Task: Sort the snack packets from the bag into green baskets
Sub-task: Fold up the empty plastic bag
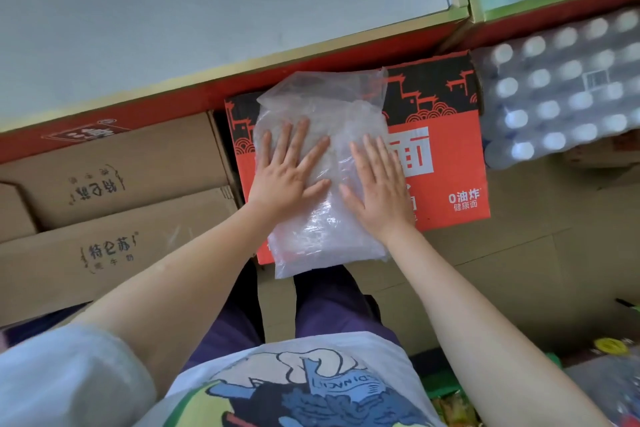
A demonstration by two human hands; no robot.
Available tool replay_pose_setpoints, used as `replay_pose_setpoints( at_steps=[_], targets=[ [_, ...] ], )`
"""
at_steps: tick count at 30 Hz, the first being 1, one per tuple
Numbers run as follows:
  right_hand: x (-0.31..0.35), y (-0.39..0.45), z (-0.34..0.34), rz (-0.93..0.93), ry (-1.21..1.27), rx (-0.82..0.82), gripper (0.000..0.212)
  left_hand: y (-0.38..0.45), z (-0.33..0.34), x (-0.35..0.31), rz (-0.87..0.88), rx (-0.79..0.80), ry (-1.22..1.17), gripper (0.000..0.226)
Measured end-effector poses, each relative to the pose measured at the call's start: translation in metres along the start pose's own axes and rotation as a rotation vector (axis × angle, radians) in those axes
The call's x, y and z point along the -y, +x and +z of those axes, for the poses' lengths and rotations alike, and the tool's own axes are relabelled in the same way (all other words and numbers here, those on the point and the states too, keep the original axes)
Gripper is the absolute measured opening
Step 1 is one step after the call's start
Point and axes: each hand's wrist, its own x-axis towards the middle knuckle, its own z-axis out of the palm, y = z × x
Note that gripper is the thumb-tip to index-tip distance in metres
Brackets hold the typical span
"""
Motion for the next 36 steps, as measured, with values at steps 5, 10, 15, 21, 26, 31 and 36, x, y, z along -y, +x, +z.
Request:
replay_pose_setpoints(
  at_steps=[5,10,15,21,26,31,36],
  targets=[
    [-0.003,-0.002,-0.025,0.105,0.141,-0.075,0.079,-0.013,-0.030,0.005,-0.012,-0.107,-0.174,0.062],
    [0.008,0.026,-0.053,0.646,0.583,-0.065,0.066,-0.042,-0.057,0.003,-0.629,-0.260,-0.571,0.047],
    [0.016,0.026,-0.053,0.914,0.894,0.168,0.075,-0.047,-0.065,0.000,-1.024,0.057,-1.134,0.048],
    [0.028,-0.002,-0.087,0.765,1.363,0.123,0.037,-0.065,-0.104,-0.006,-0.817,0.026,-1.663,0.031],
    [0.052,-0.016,-0.146,0.538,1.508,0.210,0.069,-0.083,-0.147,-0.001,-0.688,-0.129,-1.732,0.045],
    [0.075,-0.017,-0.200,0.416,1.557,0.119,0.100,-0.101,-0.204,0.007,-0.665,-0.434,-1.480,0.079],
    [0.116,-0.014,-0.238,0.163,1.324,-0.006,0.051,-0.128,-0.251,0.021,-0.486,-0.456,-1.460,0.040]
  ],
)
